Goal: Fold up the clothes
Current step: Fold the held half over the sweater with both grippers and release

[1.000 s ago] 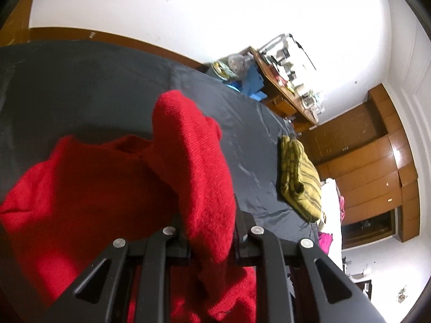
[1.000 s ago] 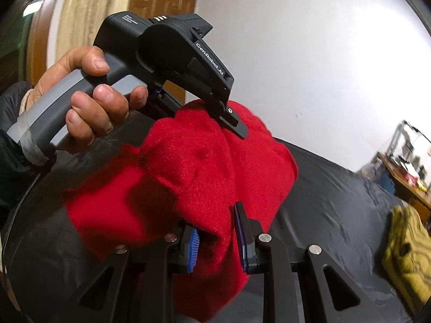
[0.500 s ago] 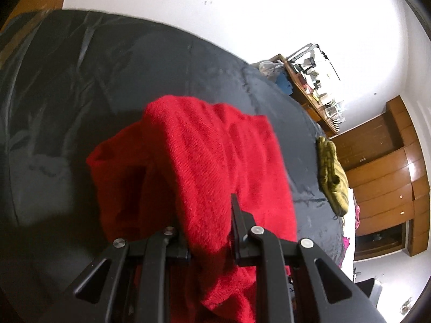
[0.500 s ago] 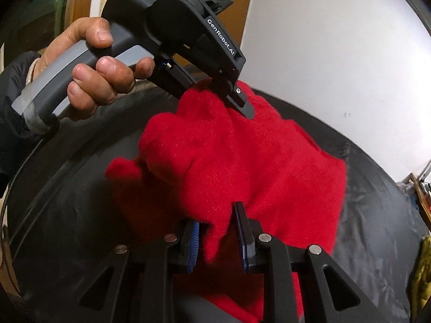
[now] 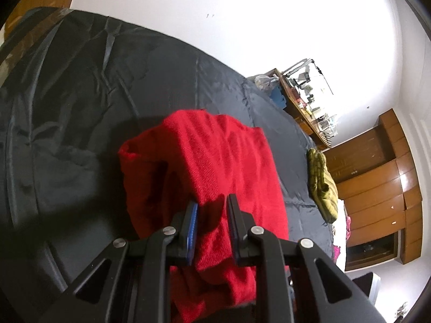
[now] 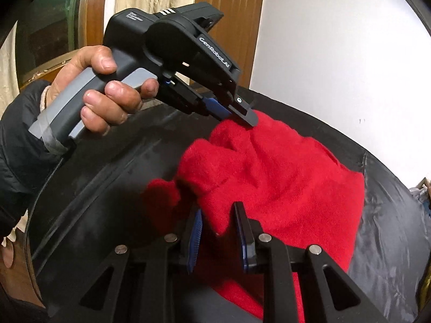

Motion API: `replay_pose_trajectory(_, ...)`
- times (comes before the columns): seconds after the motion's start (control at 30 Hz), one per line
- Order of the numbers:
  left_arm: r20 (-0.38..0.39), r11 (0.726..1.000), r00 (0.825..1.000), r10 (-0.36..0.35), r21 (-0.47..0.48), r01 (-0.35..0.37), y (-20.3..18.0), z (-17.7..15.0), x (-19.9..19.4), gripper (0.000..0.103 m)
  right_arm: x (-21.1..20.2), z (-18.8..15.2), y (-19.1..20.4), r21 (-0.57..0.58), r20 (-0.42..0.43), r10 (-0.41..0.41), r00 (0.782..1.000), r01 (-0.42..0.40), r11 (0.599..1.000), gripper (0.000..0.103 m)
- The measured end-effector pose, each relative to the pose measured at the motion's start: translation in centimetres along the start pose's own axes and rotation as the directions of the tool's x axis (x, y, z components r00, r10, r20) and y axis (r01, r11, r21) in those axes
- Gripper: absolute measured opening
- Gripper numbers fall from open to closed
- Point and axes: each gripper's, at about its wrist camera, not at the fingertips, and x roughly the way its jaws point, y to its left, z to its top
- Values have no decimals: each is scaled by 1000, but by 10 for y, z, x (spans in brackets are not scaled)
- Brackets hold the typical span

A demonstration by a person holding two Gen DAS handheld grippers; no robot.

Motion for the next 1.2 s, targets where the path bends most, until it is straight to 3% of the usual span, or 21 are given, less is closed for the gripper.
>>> replay_pose_trajectory(0.2,-27,999,999,-20,-38,19,13,-15,6,23,33,3,-32,-14,3,-35,999,35,999,31)
replay_pose_trajectory(0.27,-27,999,999,-31,-40,30,12,-21,5,25,45,11,-47,-27,10,-36,999,37,999,44)
replay_pose_trajectory(0.3,-23,999,999,-39,-39,38,11,-24,1,32,46,19,-56,-34,26,-46,999,47,998,62)
replay_pose_trajectory(0.33,-18,998,999,-48,-38,47,10,-28,-2,37,46,27,-66,-40,42,-56,998,58,998,73)
replay_pose_trajectory(0.37,-12,998,998,-58,-32,57,9,-33,-7,46,46,32,-72,-46,56,-64,996,67,997,74)
replay_pose_trajectory(0.4,-6,997,998,-68,-27,68,7,-37,-13,53,44,32,-72,-51,65,-67,996,70,996,74)
replay_pose_trajectory(0.6,-9,995,996,-94,-18,94,2,-76,-31,67,35,24,-91,-48,18,-132,991,133,990,74)
replay_pose_trajectory(0.8,-64,987,987,-147,-69,142,-3,-104,-14,68,27,12,-105,-28,-13,-145,989,145,989,74)
replay_pose_trajectory(0.97,-24,984,987,-160,-89,157,-15,-108,-12,68,27,-1,-111,-19,-25,-157,987,157,987,74)
replay_pose_trajectory(1.1,5,980,985,-171,-98,171,-24,-108,-16,69,50,-15,-109,-5,-30,-157,987,157,988,74)
replay_pose_trajectory(1.2,9,977,983,-181,-116,180,-26,-111,-16,76,42,-21,-114,-12,-45,-190,981,190,982,74)
